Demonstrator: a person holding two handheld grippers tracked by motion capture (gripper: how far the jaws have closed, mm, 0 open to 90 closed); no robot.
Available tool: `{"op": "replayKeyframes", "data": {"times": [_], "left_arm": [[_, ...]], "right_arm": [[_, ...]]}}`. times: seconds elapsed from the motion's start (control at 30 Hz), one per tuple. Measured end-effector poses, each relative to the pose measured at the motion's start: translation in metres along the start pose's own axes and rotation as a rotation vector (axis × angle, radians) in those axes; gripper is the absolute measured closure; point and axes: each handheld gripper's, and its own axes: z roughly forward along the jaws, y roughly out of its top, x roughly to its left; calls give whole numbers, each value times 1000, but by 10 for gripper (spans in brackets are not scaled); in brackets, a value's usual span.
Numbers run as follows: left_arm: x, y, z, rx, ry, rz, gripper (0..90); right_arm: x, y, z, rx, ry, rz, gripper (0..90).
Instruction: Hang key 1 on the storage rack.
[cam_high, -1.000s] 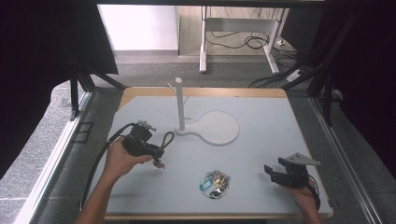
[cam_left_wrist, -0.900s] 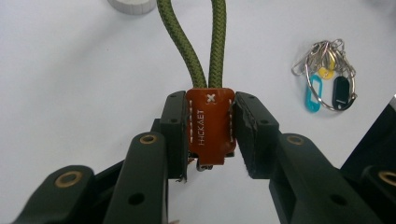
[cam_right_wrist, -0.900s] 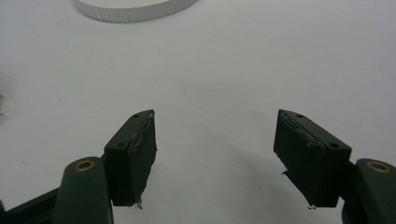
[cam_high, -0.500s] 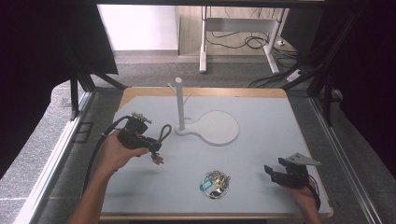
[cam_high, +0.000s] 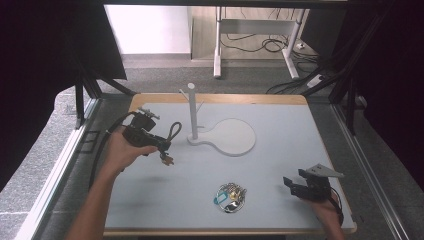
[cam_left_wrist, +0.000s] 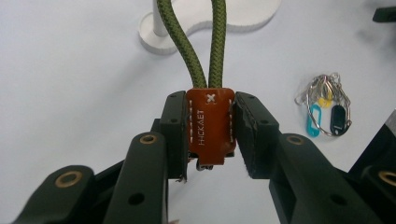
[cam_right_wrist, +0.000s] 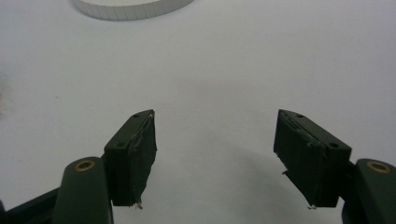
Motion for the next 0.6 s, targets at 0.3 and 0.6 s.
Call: {"op": "replayKeyframes", "data": {"times": [0.3,0.6], "left_arm": [[10,15,-1,1,-8,-6,666],[19,25,-1,3,-5,-19,666]], "right_arm": [[0,0,0,3,-3,-1,297],[-2,-1,1,10,-7,-2,297]]}}
